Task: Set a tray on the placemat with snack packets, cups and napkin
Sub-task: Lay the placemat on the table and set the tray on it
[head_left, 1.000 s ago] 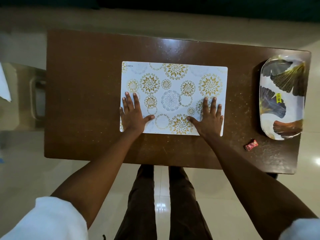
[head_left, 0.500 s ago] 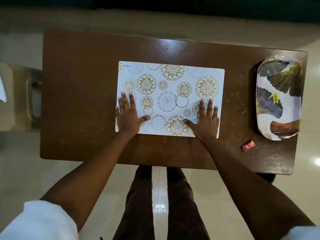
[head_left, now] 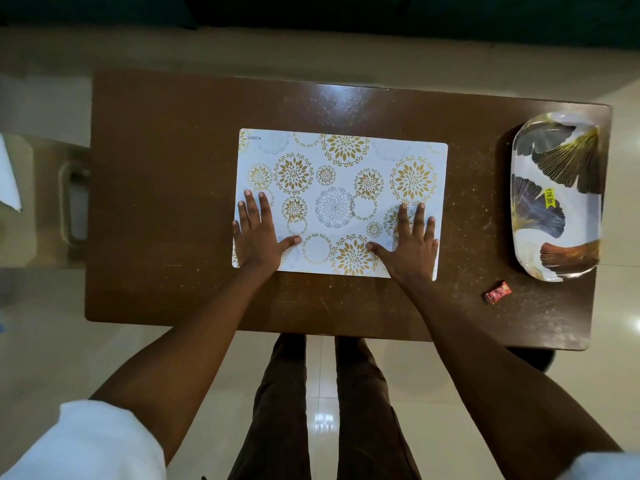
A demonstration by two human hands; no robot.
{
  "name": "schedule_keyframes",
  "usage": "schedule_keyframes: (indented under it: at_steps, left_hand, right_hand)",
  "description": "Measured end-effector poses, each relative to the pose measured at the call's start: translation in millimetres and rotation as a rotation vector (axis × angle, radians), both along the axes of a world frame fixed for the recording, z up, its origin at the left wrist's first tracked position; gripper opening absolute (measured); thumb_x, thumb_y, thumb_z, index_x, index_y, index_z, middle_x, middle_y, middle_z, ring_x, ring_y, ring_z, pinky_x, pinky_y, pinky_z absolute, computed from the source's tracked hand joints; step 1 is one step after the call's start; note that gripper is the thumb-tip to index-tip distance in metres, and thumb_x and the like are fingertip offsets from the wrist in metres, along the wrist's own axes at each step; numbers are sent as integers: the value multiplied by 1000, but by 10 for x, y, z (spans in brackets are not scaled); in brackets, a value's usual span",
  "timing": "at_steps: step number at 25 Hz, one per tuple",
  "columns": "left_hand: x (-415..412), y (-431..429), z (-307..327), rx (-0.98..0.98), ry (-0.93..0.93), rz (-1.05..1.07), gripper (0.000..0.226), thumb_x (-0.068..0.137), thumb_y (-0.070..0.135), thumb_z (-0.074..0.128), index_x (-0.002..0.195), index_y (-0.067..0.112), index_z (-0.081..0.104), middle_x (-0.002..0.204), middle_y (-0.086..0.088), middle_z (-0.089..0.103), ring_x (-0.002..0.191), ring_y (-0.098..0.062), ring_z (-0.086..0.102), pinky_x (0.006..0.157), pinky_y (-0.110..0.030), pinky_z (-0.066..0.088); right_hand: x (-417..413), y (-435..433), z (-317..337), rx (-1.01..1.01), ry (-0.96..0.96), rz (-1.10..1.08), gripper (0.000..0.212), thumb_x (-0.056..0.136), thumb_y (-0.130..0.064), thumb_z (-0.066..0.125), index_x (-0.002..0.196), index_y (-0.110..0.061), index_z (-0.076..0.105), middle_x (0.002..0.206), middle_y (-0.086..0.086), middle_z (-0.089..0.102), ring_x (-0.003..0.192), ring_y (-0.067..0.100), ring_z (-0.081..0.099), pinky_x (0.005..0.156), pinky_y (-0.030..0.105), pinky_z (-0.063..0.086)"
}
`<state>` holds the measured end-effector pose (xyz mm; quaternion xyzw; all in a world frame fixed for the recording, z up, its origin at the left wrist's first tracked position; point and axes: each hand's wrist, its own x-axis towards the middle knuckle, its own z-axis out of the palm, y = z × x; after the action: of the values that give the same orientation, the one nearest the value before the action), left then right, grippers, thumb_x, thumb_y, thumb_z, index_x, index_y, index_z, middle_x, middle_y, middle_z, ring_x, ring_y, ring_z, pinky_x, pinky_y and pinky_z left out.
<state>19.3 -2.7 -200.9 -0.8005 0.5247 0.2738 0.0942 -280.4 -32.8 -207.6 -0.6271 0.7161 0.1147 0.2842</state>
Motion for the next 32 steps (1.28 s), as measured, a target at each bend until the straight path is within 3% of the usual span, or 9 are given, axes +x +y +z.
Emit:
schedule_keyframes:
  at_steps: [12,16,20,23,25,29,32]
  left_hand:
    - [-12,-16,-53,0,20,24,129,76,84,58,165,16,-6,173,-12,-14,162,-34,-7,129,-54,11]
    - [-399,-353,127,-68,109,-46,122,82,77,60,165,10,1,174,-14,-6,162,-32,-2,131,-50,16]
    - [-1248,-1276,409,-115,301,-231,115,86,71,63,165,8,7,174,-12,4,162,-28,4,130,-43,15]
    - [-2139,-2064,571,-127,481,-309,101,89,63,67,163,10,22,171,-10,24,159,-27,22,128,-43,26]
    - [-2729,-2515,623,-168,522,-361,90,91,58,67,160,13,33,165,-11,38,153,-28,37,123,-43,35]
    - [-3815,-3138,585,-205,491,-504,72,95,48,68,150,8,46,151,-17,54,138,-33,53,111,-43,46]
    - [-4393,-3395,402,-172,454,-592,57,95,41,70,135,4,56,133,-20,65,123,-36,62,94,-40,50]
  right_hand:
    - [-13,-20,2,12,-34,-1,117,81,-86,53,167,-32,-2,175,2,-16,162,37,-9,127,65,8]
    - [-192,-113,137,-41,-114,-110,109,84,-83,53,168,-32,5,176,4,-4,163,35,4,126,64,12]
    - [-812,-237,367,-235,-235,-449,101,89,-74,60,166,-24,20,175,8,15,160,34,19,126,54,23]
    - [-1501,-177,484,-457,-264,-828,88,92,-57,70,158,-9,38,163,17,36,150,38,34,123,51,33]
    - [-1888,-99,507,-585,-185,-1049,84,91,-53,73,150,-1,44,153,23,44,144,39,40,121,45,32]
    - [-2456,87,454,-558,-14,-1408,82,86,-46,80,144,2,47,145,24,48,139,39,43,116,38,28]
    - [-2607,148,327,-546,-143,-1634,74,86,-30,84,144,0,47,142,21,49,133,36,49,109,32,39]
